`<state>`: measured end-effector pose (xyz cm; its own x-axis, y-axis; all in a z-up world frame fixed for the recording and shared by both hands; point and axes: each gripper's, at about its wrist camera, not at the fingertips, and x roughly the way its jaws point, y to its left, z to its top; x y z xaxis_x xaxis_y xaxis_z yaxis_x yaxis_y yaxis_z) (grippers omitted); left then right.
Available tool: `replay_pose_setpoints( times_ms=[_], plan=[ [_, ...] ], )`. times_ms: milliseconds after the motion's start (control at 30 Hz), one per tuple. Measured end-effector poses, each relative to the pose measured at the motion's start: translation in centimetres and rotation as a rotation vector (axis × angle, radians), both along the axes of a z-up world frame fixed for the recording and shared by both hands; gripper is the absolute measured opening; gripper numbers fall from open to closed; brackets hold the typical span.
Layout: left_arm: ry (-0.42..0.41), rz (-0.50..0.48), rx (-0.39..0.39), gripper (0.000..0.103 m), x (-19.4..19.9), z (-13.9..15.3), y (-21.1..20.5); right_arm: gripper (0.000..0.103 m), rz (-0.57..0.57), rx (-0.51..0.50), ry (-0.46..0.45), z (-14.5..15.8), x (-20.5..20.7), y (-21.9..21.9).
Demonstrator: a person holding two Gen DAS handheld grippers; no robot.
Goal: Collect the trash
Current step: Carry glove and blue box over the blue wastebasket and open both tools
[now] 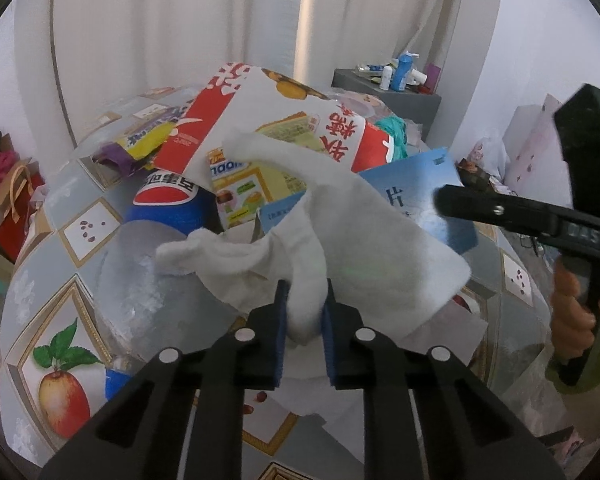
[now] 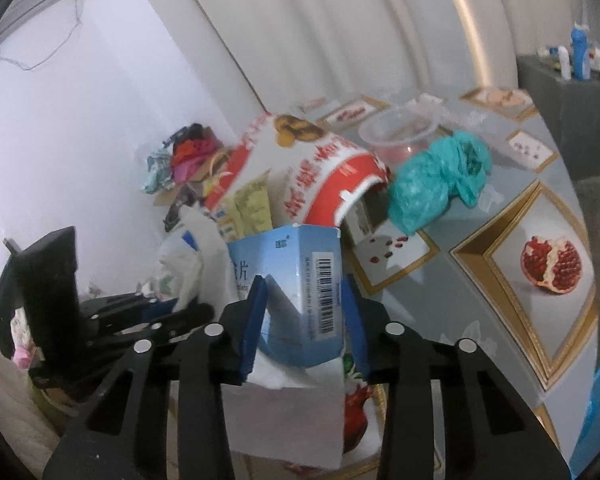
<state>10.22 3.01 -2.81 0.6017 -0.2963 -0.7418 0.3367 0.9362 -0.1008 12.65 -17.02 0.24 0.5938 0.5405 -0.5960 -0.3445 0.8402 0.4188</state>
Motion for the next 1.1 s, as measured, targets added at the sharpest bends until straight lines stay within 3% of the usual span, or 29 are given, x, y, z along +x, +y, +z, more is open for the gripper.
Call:
replay_pose_setpoints(
  times_ms=[300,700,900,1100],
  plan=[
    [-0.062,0.002,-0.041,0.007,-1.9,2.1,0.4,0.028,-0.049,0.033,-0.118,3.6,-3.1,0.0],
    [-0.154,-0.018,-0.138,0.006,-4.4,7.2,0.3,0.027,-0.282,0.022,-0.236,7.1,-8.8,-5.2],
    [-0.18,-0.11,-0.176,0.006,-4.2,9.6,-2.6,0.026,-0.445,0.015,-0.271,7.5,-12.6,-9.8],
    [-0.128,-0.263,-0.193,0.006,-2.0,10.3,-9.9,0.026,-0.591,0.019,-0.25,6.0,-14.8,-14.6]
  ],
)
